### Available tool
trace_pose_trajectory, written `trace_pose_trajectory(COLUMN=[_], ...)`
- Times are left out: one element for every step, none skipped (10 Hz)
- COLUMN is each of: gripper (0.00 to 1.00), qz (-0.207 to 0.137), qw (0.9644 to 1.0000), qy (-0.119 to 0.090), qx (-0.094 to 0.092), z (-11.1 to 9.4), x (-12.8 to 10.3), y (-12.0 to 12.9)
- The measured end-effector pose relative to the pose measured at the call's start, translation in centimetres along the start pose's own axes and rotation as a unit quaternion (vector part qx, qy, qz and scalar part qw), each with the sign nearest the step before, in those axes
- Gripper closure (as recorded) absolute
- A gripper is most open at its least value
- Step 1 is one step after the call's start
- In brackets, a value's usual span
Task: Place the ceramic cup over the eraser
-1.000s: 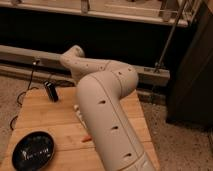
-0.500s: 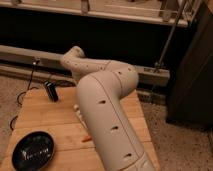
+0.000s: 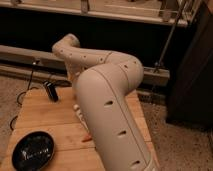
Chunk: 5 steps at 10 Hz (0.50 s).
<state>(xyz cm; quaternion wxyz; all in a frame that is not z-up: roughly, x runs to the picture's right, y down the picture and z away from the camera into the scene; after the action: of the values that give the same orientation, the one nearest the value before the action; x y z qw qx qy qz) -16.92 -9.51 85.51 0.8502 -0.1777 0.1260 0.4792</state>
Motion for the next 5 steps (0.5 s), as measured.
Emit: trace_pose_trajectory(gripper=[1.0,1.0,1.0,1.0,1.0], qz=[-0.01,-0.029,-0.041,-0.057,-0.072], qw=[0.9999,0.9995,0.9989,0.9979,0.9966], qy=[-0.003,-0.015,-0.022,-0.031,-0.038], qx=[0.002,0.0,-0.001,-0.005,-0.009], z=[-2.2,-5.1,-6.8,-8.4,-9.5], x=[-0.2,-1.1,-1.6,-2.2,-2.7], y=[0.6,2.2,3.4,5.1,6.7])
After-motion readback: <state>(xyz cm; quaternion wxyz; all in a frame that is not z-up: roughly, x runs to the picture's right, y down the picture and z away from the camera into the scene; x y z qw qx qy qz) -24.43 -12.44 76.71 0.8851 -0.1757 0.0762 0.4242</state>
